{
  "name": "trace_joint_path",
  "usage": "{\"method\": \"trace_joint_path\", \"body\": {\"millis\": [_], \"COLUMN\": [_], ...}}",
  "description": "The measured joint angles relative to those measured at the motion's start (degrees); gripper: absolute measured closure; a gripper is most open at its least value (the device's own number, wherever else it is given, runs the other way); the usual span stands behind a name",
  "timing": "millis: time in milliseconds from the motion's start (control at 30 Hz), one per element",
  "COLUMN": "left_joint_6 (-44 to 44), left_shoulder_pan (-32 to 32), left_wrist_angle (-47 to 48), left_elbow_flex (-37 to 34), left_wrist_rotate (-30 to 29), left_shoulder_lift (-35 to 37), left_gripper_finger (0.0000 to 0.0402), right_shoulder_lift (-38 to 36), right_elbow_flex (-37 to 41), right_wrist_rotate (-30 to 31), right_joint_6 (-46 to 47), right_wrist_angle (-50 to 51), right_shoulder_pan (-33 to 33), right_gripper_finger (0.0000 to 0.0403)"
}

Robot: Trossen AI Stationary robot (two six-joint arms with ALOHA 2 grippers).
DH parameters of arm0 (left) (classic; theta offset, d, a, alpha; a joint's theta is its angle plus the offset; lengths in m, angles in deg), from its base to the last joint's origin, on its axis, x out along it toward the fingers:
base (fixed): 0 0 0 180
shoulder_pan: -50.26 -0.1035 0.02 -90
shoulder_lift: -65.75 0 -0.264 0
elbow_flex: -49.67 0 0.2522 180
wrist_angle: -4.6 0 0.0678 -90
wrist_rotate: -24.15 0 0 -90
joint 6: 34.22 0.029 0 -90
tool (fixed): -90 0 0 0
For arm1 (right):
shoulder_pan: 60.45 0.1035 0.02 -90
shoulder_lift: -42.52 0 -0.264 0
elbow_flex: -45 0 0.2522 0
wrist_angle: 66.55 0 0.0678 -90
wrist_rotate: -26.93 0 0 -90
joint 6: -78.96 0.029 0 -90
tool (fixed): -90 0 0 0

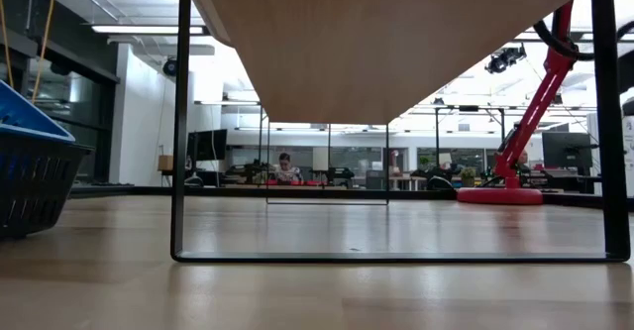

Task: Stack baskets on shelf by color
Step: Stack the right blue bin on the blue bin on the shelf

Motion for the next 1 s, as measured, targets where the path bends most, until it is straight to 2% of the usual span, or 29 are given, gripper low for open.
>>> {"method": "trace_joint_path", "body": {"millis": [100,200,333,500,633,800,900,1000], "left_joint_6": [0.0,0.0,0.0,0.0,0.0,0.0,0.0,0.0], "left_shoulder_pan": [0.0,0.0,0.0,0.0,0.0,0.0,0.0,0.0], "left_wrist_angle": [0.0,0.0,0.0,0.0,0.0,0.0,0.0,0.0], "left_elbow_flex": [0.0,0.0,0.0,0.0,0.0,0.0,0.0,0.0], "left_wrist_rotate": [0.0,0.0,0.0,0.0,0.0,0.0,0.0,0.0], "left_shoulder_lift": [0.0,0.0,0.0,0.0,0.0,0.0,0.0,0.0], "left_gripper_finger": [0.0277,0.0277,0.0277,0.0277,0.0277,0.0277,0.0277,0.0277], "right_shoulder_lift": [0.0,0.0,0.0,-0.1,-1.9,-8.9,-12.6,-14.6], "right_elbow_flex": [1.3,2.2,2.5,2.5,1.1,-6.9,-15.6,-26.4], "right_wrist_rotate": [0.0,0.0,0.0,-3.1,-5.8,-5.8,-3.5,1.5], "right_joint_6": [1.2,2.8,3.3,4.0,6.3,10.5,15.3,20.9], "right_wrist_angle": [-1.9,-3.1,-3.5,-3.3,-0.8,10.1,20.2,28.9], "right_shoulder_pan": [0.5,0.9,0.9,0.7,0.7,0.7,0.2,-0.8], "right_gripper_finger": [0.0185,0.0205,0.0264,0.0382,0.0389,0.0400,0.0401,0.0402]}}
